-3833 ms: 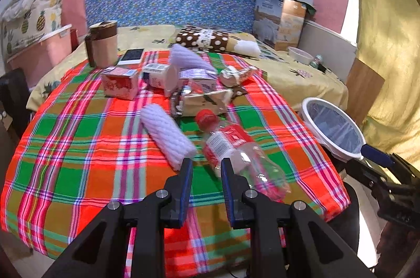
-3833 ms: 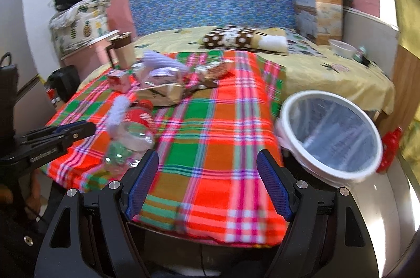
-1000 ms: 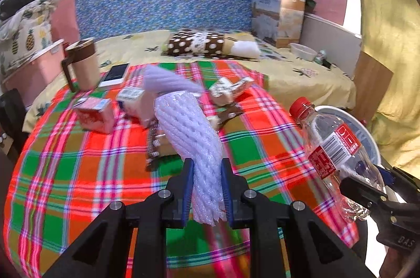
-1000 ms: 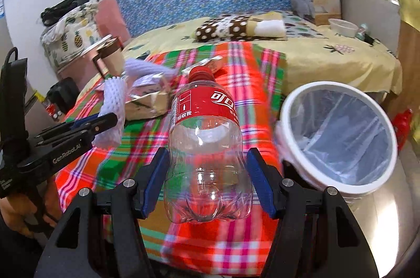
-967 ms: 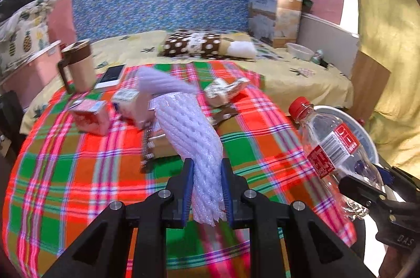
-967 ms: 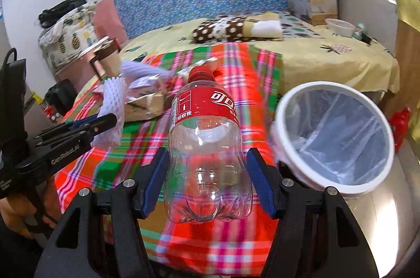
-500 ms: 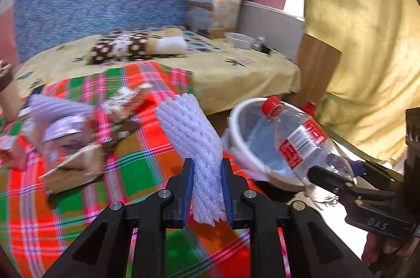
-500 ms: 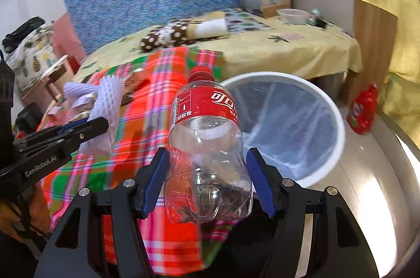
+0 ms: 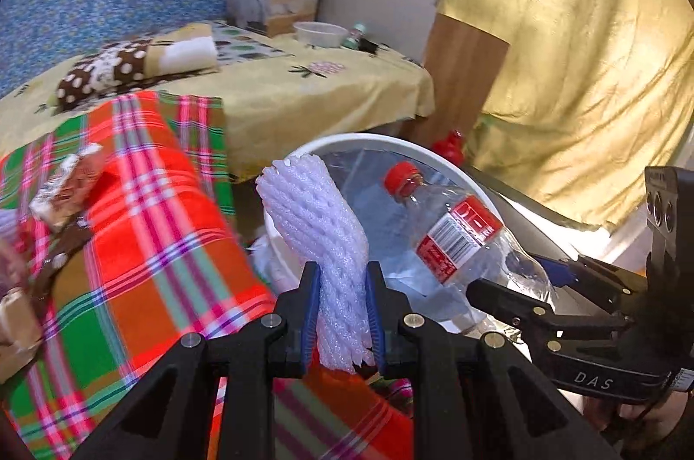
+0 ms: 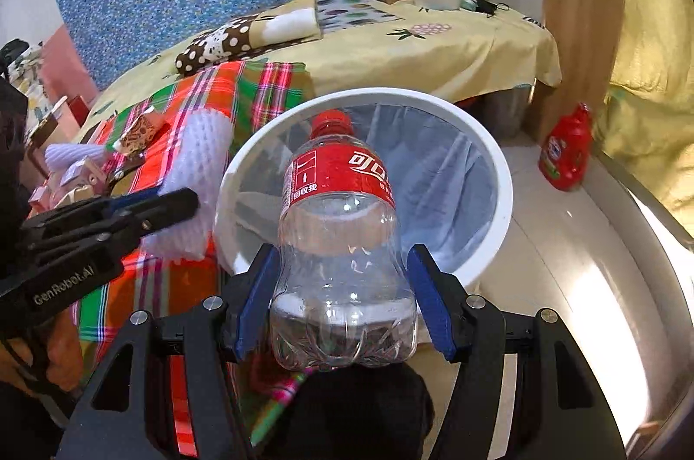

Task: Collect trash
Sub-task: 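Carry the foam net and bottle to the white bin and open both tools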

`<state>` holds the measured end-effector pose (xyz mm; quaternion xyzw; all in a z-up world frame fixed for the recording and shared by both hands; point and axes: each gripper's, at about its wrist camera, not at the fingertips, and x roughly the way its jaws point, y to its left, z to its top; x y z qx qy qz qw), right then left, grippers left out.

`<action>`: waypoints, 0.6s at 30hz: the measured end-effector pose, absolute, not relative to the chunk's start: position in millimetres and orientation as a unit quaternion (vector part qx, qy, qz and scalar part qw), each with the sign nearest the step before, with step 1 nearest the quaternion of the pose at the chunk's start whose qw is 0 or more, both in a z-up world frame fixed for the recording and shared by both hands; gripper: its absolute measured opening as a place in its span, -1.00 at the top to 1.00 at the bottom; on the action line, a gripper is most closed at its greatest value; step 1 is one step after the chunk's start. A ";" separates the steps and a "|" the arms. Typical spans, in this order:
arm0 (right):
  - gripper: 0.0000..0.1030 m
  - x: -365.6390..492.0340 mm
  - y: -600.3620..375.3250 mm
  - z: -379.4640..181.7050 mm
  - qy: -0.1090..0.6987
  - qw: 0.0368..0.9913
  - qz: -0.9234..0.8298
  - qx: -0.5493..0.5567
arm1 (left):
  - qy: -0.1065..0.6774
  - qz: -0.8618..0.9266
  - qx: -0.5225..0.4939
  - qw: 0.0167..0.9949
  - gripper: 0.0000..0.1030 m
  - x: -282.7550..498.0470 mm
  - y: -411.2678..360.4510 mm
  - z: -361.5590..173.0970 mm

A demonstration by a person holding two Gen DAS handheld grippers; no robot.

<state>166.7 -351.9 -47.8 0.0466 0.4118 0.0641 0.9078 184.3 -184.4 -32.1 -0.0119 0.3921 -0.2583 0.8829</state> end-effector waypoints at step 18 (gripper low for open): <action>-0.23 173.4 -367.8 -39.2 0.394 0.916 0.050 0.057 | 0.396 -0.277 -0.030 0.875 0.11 197.5 -194.1 -34.7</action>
